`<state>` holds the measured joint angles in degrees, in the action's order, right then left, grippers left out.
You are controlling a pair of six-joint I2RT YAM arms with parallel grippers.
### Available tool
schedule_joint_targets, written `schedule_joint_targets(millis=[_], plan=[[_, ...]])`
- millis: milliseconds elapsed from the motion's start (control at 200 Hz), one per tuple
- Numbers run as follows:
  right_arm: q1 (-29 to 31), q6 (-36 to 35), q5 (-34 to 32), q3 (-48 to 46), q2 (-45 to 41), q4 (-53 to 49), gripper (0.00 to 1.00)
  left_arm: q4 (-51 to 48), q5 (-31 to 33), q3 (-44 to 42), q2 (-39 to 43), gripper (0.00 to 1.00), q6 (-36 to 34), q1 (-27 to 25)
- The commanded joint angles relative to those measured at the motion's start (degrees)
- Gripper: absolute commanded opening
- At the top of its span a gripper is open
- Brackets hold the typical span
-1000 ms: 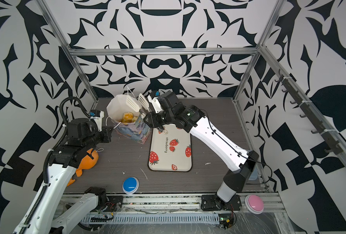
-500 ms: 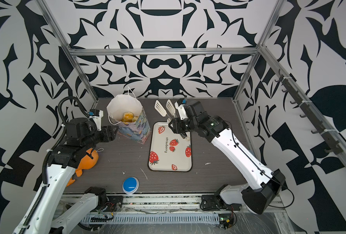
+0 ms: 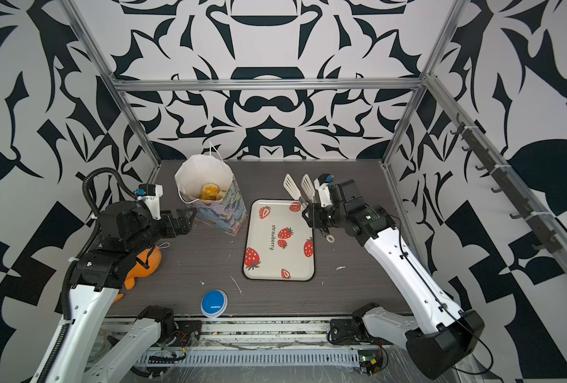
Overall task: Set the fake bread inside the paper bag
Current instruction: 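Release the bag handle with the left gripper while the right gripper withdraws the tongs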
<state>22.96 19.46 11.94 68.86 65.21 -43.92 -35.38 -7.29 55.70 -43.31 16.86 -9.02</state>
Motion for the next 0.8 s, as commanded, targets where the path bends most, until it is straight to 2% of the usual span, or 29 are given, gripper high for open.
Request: schedule_joint_targets(millis=[0,210,375,545,795], plan=[[-2.08,-0.81,1.07,-2.26,-2.4,1.82,0.51,1.06,-1.58,-2.5,1.57,0.99,3.67,0.1],[-6.05,2.46,0.64,-9.7,-4.16,4.63,0.5,3.41,-1.42,-7.59,3.91,0.99,8.52,0.06],[-7.93,4.39,-1.32,-14.07,-4.75,6.68,0.5,5.87,0.47,-12.4,6.68,0.99,9.28,-1.03],[-10.63,5.55,-1.24,-17.51,-3.53,8.86,0.5,7.48,3.03,-15.54,9.7,0.99,7.07,-1.87],[-14.75,7.51,-0.49,-21.77,-0.73,12.42,0.5,9.4,6.8,-18.72,9.22,0.99,3.46,-3.38]])
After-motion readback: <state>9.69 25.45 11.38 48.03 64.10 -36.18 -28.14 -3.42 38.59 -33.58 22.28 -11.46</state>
